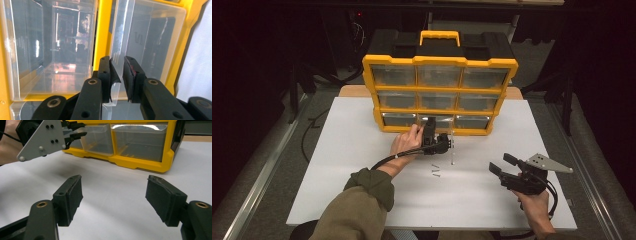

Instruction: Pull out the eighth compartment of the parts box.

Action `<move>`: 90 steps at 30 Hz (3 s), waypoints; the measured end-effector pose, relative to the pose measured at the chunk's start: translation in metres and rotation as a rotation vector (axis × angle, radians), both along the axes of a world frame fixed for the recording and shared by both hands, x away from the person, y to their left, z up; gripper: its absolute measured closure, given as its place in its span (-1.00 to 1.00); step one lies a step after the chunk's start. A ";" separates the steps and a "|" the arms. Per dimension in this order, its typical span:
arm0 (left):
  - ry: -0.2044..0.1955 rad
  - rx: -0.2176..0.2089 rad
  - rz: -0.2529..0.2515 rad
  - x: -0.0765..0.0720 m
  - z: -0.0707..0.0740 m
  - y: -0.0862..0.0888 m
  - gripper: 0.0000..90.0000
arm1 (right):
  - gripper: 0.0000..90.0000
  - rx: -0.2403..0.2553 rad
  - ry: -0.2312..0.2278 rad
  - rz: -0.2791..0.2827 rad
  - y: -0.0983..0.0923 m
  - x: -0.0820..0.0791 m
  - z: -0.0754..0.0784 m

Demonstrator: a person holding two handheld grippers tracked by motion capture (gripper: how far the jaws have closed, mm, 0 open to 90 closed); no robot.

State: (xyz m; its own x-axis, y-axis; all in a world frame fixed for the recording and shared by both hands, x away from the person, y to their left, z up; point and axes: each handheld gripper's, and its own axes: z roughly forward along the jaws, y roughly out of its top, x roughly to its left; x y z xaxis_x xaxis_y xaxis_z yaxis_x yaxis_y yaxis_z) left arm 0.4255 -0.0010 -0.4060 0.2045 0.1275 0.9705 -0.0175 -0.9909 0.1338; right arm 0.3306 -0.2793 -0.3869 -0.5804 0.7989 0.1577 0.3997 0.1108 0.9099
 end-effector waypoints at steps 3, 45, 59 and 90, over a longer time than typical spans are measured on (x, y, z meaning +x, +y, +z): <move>0.003 0.001 -0.006 -0.003 0.001 0.001 0.70 | -0.31 0.001 -0.001 -0.002 0.000 0.000 0.000; 0.410 -0.409 -0.067 0.028 0.037 0.038 0.32 | -0.31 -0.001 0.013 0.013 0.002 0.001 -0.001; 0.481 -0.435 -0.098 0.024 0.046 0.047 0.35 | -0.31 -0.001 0.015 0.012 0.002 0.001 -0.001; 0.569 -0.474 -0.113 0.022 0.047 0.056 0.35 | -0.31 -0.004 0.014 0.016 0.002 0.001 -0.002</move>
State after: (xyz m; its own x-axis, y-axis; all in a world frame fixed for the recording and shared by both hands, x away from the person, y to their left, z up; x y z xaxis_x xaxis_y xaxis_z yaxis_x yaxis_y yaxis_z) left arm 0.4471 0.0552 -0.3590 0.6952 0.4545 0.5569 0.0839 -0.8208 0.5651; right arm 0.3317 -0.2771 -0.3887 -0.5913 0.7899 0.1623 0.4101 0.1212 0.9040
